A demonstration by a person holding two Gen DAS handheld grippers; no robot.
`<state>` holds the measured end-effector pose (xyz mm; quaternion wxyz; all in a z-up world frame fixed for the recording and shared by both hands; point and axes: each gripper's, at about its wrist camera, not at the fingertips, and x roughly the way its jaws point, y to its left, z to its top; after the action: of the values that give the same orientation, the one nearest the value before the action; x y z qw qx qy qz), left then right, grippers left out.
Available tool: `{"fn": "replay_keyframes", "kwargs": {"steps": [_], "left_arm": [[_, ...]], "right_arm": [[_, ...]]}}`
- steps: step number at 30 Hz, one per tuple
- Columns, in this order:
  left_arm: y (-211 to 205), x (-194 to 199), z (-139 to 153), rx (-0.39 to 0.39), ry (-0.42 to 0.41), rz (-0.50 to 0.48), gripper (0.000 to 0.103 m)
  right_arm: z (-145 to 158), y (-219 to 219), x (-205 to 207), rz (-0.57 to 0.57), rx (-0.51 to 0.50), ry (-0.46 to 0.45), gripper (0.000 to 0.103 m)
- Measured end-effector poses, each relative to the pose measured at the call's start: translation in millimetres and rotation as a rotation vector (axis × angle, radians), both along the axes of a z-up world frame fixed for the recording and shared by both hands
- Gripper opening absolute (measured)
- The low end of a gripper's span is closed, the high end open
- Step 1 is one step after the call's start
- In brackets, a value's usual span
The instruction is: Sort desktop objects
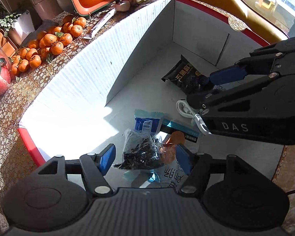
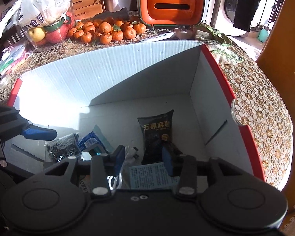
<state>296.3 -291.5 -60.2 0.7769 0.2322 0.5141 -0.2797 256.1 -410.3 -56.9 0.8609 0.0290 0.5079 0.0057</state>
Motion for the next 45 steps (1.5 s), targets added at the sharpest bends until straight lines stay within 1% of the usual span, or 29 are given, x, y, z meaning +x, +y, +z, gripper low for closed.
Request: {"fn": "replay_keyframes", "kwargs": {"steps": [10,16,19,25,29,32,36,37,39,42,45], "left_arm": [[8.2,-17.4,18.4,-0.028,-0.038,0.007,0.067],[21.0,-27.3,36.6,-0.057,-0.073,0.032,0.067],[26.4,-33.3,45.4,-0.065,-0.092,0.04,0.067],[35.9,-47.6,58.3,-0.084,-0.114,0.046,0.067],[43.1,-58.2,66.2,-0.098,-0.125,0.049,0.067],[48.0,-66.0,71.2,-0.107,-0.131,0.049,0.067],[54.3,-76.7,77.5,-0.115,-0.146,0.054,0.067],[56.8,-80.2,79.6,-0.116,-0.152,0.057,0.07],[60.9,-85.8,83.1,-0.12,-0.163,0.062,0.076],[67.4,-93.3,88.5,-0.131,-0.173,0.068,0.077],[74.1,-100.7,92.9,-0.141,-0.186,0.079,0.083]], "right_arm": [[15.0,0.2,-13.6,-0.004,0.006,-0.024,0.048],[27.4,4.4,-25.5,0.001,0.002,-0.041,0.049],[33.9,7.2,-32.9,0.007,0.002,-0.051,0.052],[45.3,15.1,-50.7,0.032,-0.011,-0.076,0.056],[54.5,18.7,-64.2,0.04,-0.004,-0.1,0.064],[60.8,19.1,-72.8,0.042,0.006,-0.119,0.066],[68.3,20.6,-83.3,0.05,0.015,-0.14,0.072],[70.3,21.2,-86.3,0.053,0.017,-0.146,0.073],[73.5,23.2,-91.9,0.058,0.021,-0.157,0.079],[77.6,26.3,-100.3,0.07,0.025,-0.176,0.084],[83.3,30.9,-110.3,0.084,0.033,-0.199,0.087]]}}
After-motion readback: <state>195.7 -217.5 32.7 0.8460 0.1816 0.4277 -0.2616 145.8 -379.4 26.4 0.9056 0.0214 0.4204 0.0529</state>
